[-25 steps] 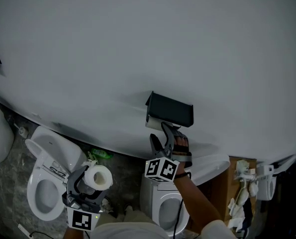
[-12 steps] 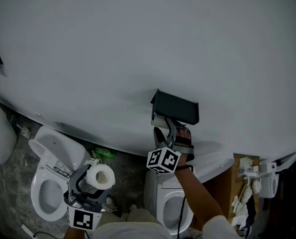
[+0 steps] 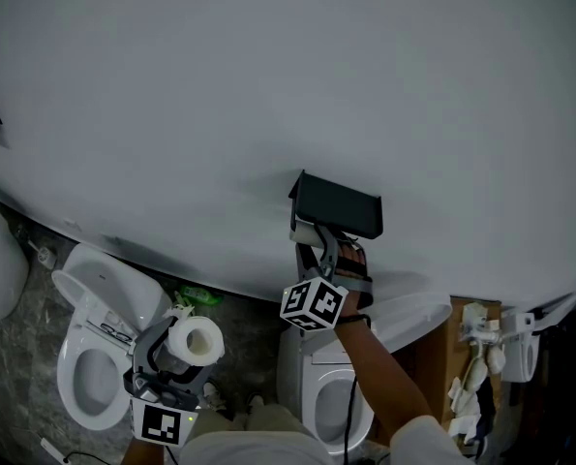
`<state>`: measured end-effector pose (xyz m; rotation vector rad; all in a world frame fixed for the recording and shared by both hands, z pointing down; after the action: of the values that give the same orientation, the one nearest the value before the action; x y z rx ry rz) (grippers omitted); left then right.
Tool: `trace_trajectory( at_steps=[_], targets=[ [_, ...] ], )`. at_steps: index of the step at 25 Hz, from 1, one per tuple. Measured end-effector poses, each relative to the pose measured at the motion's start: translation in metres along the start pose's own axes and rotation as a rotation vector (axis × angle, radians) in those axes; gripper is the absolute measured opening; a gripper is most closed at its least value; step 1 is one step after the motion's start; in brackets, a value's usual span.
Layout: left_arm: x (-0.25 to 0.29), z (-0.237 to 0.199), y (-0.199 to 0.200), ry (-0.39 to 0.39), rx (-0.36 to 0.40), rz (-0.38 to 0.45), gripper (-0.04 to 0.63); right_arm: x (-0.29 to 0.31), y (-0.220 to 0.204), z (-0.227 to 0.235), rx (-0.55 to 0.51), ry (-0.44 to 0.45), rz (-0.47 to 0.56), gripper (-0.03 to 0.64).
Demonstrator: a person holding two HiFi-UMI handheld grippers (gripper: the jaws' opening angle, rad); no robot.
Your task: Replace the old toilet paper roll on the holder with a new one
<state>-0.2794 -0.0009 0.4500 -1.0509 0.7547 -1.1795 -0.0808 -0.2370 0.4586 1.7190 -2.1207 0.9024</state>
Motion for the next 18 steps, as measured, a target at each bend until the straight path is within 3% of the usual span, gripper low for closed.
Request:
trace_trajectory(
  at_steps=[18],
  targets=[
    [0.001,0.016,0.013,-0.006,0.019,-0.006,0.327,-0.008,-0.030,0.007,-0.065,-0.012,-0.023,0.206]
  ],
)
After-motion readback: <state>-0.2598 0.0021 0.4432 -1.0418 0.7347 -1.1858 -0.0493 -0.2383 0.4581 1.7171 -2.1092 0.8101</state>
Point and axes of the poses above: the fingertips, and each gripper's own axes: x forward along the fingers, z to its right, y out of its top, the point moved 9 cm from there along -x, backward along the fingers, and after that the axes turned 12 degrees about y, right-handed, at the moved point
